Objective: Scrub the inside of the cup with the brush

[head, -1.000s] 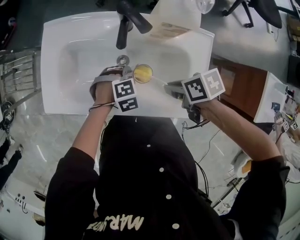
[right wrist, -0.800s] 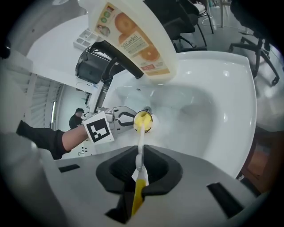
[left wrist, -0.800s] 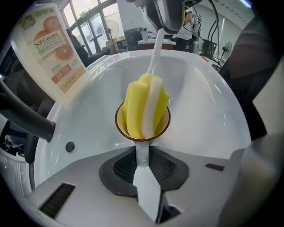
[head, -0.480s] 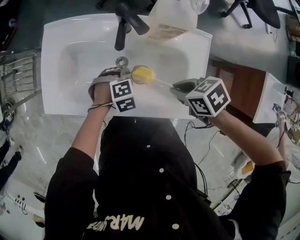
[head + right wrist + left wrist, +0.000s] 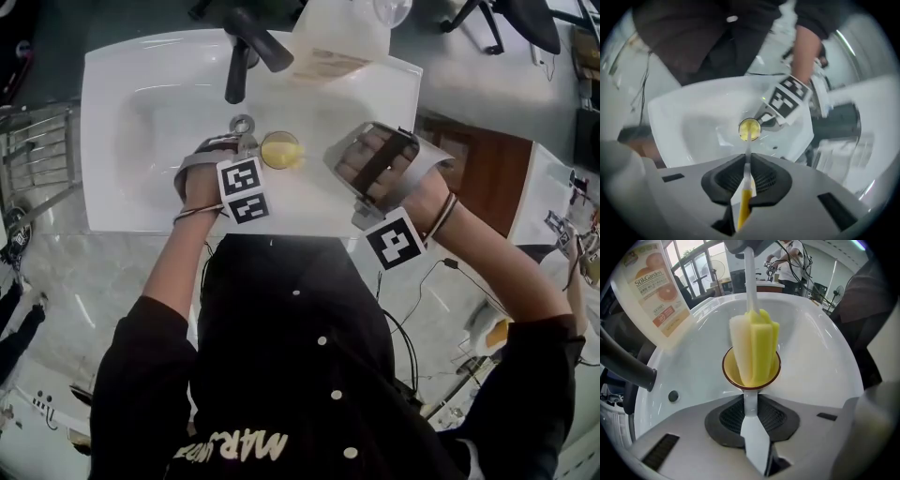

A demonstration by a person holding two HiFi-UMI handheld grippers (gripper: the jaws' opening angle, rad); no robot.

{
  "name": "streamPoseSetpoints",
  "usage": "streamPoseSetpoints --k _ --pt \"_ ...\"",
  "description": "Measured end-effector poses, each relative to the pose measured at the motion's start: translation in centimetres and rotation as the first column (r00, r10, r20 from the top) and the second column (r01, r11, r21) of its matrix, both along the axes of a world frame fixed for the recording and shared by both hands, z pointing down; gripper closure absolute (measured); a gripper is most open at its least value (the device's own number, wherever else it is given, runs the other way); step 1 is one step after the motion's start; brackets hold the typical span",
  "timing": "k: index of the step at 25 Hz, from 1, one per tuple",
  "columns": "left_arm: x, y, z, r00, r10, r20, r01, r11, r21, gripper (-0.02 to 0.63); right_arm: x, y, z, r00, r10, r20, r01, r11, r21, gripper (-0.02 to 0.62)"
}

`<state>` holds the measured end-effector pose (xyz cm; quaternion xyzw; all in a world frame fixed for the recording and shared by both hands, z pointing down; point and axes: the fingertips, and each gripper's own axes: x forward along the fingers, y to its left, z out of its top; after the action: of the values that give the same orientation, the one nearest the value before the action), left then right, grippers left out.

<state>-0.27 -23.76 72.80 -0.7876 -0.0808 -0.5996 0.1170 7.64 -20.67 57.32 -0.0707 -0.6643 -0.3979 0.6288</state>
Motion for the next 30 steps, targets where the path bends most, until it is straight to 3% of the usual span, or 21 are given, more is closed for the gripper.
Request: streamPoseSetpoints --k 1,3,17,21,23,24,25,26,27,28,30 --pt "0.0 0.0 0.0 1.0 0.006 0.002 -0.007 1.0 0.002 0.518 -0.1 0.1 0.1 0.99 -0.126 -0.064 0.129 0.99 0.047 0.549" --pt "0.1 0.0 -0.1 1.0 0.015 0.007 -0.015 1.0 0.005 0.519 -0.4 0.0 0.1 0.968 -0.223 -0.118 0.232 0.97 0.067 0.549" --pt "0.0 0.0 0.1 0.999 -0.033 0.007 0.033 0.999 -0.023 0.519 -2.1 -1.2 4.2 0.946 -0.245 -0.211 0.25 0.968 -0.004 0.549" --pt "-0.2 0.0 0.2 0.999 -0.051 0.008 0.051 0.998 -0.03 0.52 -2.5 -1.7 4.6 0.969 -0.149 -0.198 0.146 0.989 -0.03 0.549" --pt "-0.2 0.0 0.3 0.999 -0.044 0.012 0.044 0.999 -0.014 0.52 -2.2 -1.9 4.8 0.989 0.018 -0.144 -0.033 0.995 -0.099 0.549" --pt "-0.3 0.0 0.2 0.999 -0.037 0.015 0.037 0.999 -0.004 0.52 -1.9 -2.1 4.8 0.983 0.151 -0.107 -0.167 0.973 -0.158 0.546" --pt "-0.2 0.0 0.2 0.999 -0.029 0.017 0.029 1.0 0.007 0.52 -1.5 -2.1 5.0 0.948 0.309 -0.075 -0.318 0.918 -0.237 0.546" --pt "-0.2 0.1 0.2 1.0 -0.02 0.02 0.019 1.0 0.018 0.52 -1.0 -2.0 5.2 0.879 0.474 -0.058 -0.465 0.822 -0.329 0.546" --pt "0.0 0.1 0.1 1.0 -0.01 0.022 0.009 1.0 0.029 0.52 -0.5 -1.7 5.4 0.779 0.624 -0.063 -0.587 0.69 -0.423 0.545" --pt "0.0 0.1 0.1 1.0 0.001 0.024 -0.002 0.999 0.039 0.52 -0.1 -1.5 5.6 0.662 0.745 -0.086 -0.672 0.538 -0.509 0.544" --pt "0.1 0.0 0.1 1.0 0.014 0.027 -0.015 0.999 0.05 0.52 0.4 -0.9 5.8 0.434 0.887 -0.157 -0.734 0.248 -0.632 0.54"
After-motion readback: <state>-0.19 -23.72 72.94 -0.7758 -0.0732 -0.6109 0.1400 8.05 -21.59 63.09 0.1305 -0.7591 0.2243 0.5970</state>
